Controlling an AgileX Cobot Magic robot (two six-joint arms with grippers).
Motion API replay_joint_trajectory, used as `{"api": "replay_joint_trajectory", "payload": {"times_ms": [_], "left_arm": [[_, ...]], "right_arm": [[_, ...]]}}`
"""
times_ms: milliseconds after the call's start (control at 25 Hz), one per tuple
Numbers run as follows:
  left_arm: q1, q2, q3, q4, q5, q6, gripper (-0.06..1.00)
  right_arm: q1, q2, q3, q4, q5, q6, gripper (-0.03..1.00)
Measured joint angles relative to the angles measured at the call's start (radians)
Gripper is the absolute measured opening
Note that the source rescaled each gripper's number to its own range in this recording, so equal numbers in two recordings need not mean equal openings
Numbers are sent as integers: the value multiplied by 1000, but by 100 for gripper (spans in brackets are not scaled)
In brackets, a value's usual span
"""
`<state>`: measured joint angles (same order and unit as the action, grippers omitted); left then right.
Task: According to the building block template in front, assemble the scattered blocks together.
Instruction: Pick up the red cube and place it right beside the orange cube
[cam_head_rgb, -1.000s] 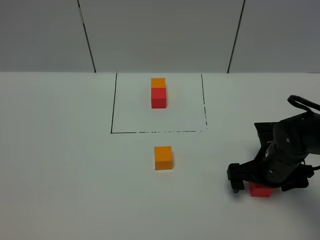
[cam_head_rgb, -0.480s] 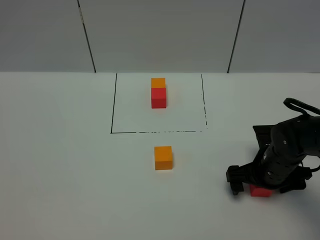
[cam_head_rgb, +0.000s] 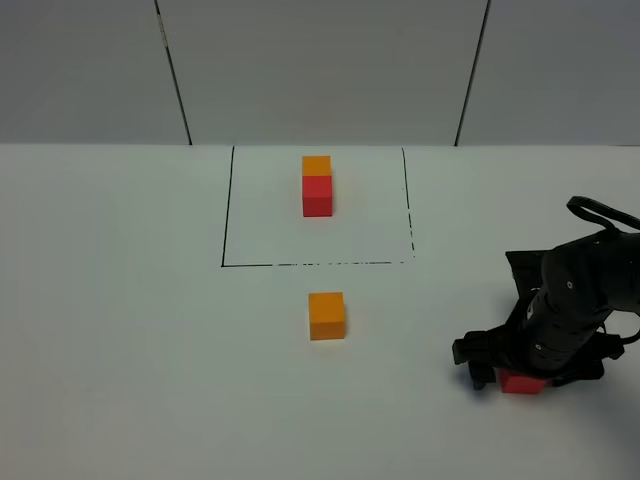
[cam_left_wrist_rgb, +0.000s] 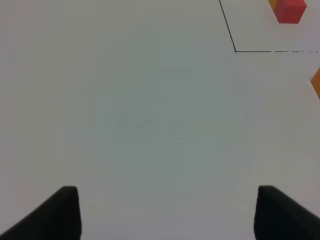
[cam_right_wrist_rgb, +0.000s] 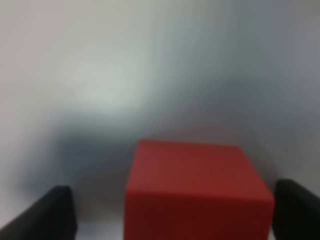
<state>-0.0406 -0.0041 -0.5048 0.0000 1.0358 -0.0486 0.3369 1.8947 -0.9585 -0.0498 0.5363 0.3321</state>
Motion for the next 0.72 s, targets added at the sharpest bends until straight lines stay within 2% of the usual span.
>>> {"api": "replay_joint_trajectory", "payload": {"times_ms": [120, 240, 520, 720], "left_arm": [[0, 0, 0, 0, 0, 0, 57], [0, 0, 0, 0, 0, 0, 57], [0, 0, 0, 0, 0, 0, 57], [0, 0, 0, 0, 0, 0, 57]], "right_arm": [[0, 0, 0, 0, 1, 0, 33], [0, 0, 0, -1, 4, 0, 0], [0, 0, 0, -2, 7, -10, 0], [0, -1, -9, -2, 34, -79, 0]]}}
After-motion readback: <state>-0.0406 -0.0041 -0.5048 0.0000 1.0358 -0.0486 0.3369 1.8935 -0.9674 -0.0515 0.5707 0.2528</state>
